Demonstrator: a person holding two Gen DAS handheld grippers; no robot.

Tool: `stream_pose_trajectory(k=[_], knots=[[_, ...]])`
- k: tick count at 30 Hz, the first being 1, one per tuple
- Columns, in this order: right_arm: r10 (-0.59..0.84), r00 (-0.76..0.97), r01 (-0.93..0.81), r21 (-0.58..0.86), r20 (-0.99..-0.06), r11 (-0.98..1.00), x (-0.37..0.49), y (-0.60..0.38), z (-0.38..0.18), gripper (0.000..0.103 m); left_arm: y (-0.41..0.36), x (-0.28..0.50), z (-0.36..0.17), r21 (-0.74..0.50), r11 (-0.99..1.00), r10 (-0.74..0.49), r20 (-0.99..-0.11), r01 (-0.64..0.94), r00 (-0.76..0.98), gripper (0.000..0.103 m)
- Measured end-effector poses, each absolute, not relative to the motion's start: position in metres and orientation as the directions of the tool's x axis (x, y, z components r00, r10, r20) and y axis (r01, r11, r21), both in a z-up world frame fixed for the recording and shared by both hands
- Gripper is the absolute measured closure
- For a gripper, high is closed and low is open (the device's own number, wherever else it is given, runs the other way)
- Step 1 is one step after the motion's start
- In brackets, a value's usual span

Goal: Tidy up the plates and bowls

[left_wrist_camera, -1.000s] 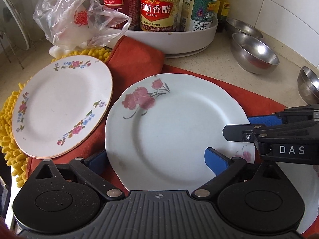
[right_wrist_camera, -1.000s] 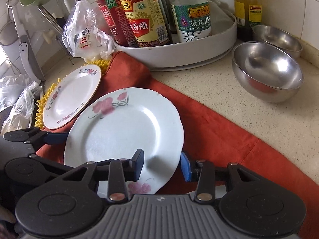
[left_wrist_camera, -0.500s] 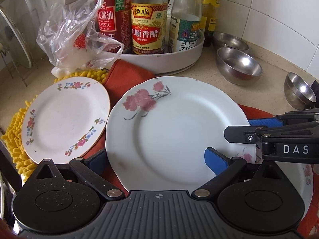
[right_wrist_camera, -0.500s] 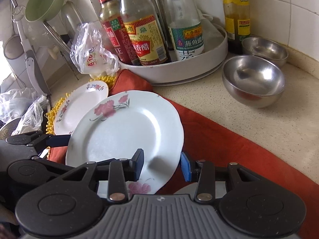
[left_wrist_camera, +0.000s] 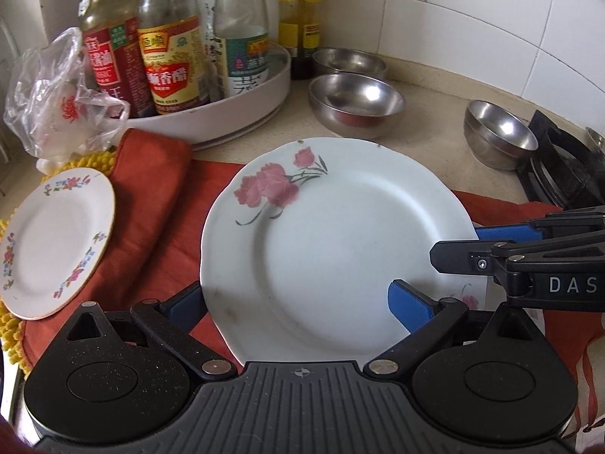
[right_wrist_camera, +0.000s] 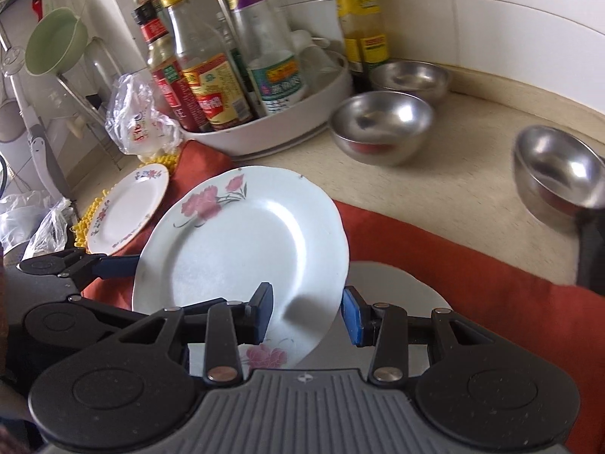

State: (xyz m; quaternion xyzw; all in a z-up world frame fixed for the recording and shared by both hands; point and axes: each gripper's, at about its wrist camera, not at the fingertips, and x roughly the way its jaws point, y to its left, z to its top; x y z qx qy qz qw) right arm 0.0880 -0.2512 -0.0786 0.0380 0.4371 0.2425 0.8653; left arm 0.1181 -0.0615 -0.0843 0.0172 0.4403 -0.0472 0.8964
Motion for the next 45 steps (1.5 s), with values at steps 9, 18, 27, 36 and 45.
stream_pose_trajectory(k=[9,18,27,36,45], knots=[[0.407,0.497,-0.303,0.286,-0.766,0.909,0.062,-0.297,-0.093,0.063,-0.104,0.106,-0.098,-0.006,0.982,-0.115,-0.816,0.19,0.567,0.002],[0.369,0.522,-0.302,0.237,-0.769,0.923,0.05,-0.312,-0.096,0.063,-0.12,0.1,-0.109,-0.015,0.978,-0.13,-0.825,0.209,0.55,0.001],[0.365,0.535,-0.327,0.211,-0.762,0.921,0.042,-0.322,-0.096,0.061,-0.128,0.097,-0.111,-0.007,0.973,-0.137,-0.825,0.233,0.549,0.002],[0.411,0.476,-0.276,0.313,-0.777,0.909,0.05,-0.328,-0.113,0.059,-0.113,0.103,-0.116,-0.078,0.972,-0.187,-0.829,0.222,0.528,0.0],[0.422,0.471,-0.243,0.346,-0.775,0.906,0.057,-0.329,-0.115,0.06,-0.111,0.113,-0.119,-0.136,0.96,-0.247,-0.826,0.246,0.507,0.001]])
